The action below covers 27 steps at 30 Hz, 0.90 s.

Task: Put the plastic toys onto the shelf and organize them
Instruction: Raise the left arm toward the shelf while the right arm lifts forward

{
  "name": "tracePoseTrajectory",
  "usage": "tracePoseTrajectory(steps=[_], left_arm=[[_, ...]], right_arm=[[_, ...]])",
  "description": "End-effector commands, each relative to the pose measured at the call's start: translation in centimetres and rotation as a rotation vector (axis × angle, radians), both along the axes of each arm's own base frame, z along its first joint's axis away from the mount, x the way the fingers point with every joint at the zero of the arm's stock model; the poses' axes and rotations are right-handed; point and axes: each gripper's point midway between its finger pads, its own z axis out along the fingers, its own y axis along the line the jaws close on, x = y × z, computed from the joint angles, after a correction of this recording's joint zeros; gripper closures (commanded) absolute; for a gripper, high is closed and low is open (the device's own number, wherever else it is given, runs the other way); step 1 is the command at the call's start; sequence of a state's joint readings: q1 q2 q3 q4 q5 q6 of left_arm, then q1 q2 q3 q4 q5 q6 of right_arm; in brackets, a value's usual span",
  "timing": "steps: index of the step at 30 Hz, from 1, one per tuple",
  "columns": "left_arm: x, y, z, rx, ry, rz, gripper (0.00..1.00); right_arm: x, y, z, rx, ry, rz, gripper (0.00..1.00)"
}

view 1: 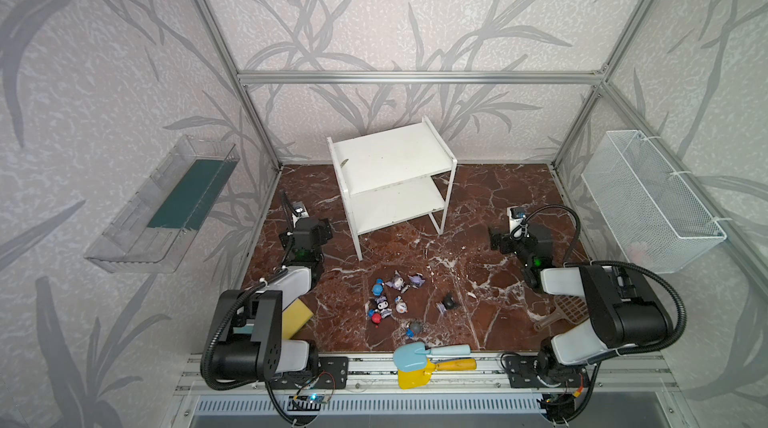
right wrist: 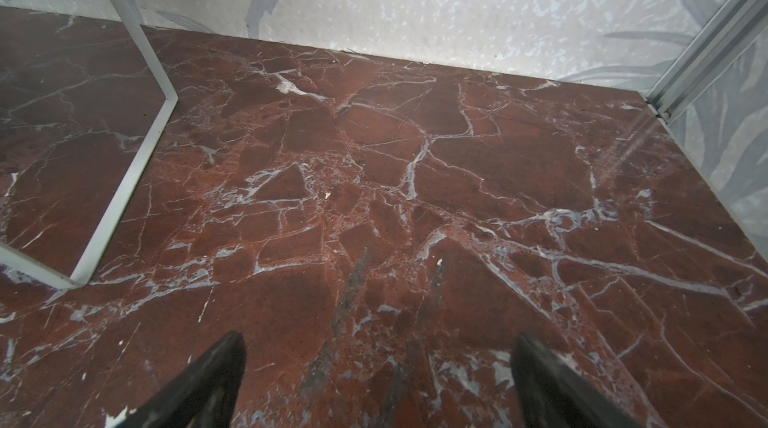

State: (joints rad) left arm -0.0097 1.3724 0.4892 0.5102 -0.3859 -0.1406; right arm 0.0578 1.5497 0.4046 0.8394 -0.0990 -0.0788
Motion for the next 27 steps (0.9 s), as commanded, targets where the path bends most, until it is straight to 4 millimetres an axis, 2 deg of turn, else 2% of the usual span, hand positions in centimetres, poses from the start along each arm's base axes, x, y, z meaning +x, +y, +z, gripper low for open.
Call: tracePoseTrajectory(steps=[1,14,21,27], left_arm=[[-0.4,0.7,0.6,0.001,-0.008,0.065,0.01],[-1.9,0.8,2.3,0.041,-0.004,0.193,0.01],[-4.3,0.3,4.2,0.136,0.041,0.293,0.01],[-6.4,0.7,5.3,0.119,0.077,0.37,0.01]], right_arm=[[0.2,0.0,0.4,0.004,-0.009,0.002,0.01],[0.2,0.1,0.4,-0.004,-0.01,-0.001,0.01],[0.2,0.1,0.4,-0.008,-0.012,-0.003,0.01],[0.2,0.1,0.4,-0.011,-0.013,-0.003,0.01]])
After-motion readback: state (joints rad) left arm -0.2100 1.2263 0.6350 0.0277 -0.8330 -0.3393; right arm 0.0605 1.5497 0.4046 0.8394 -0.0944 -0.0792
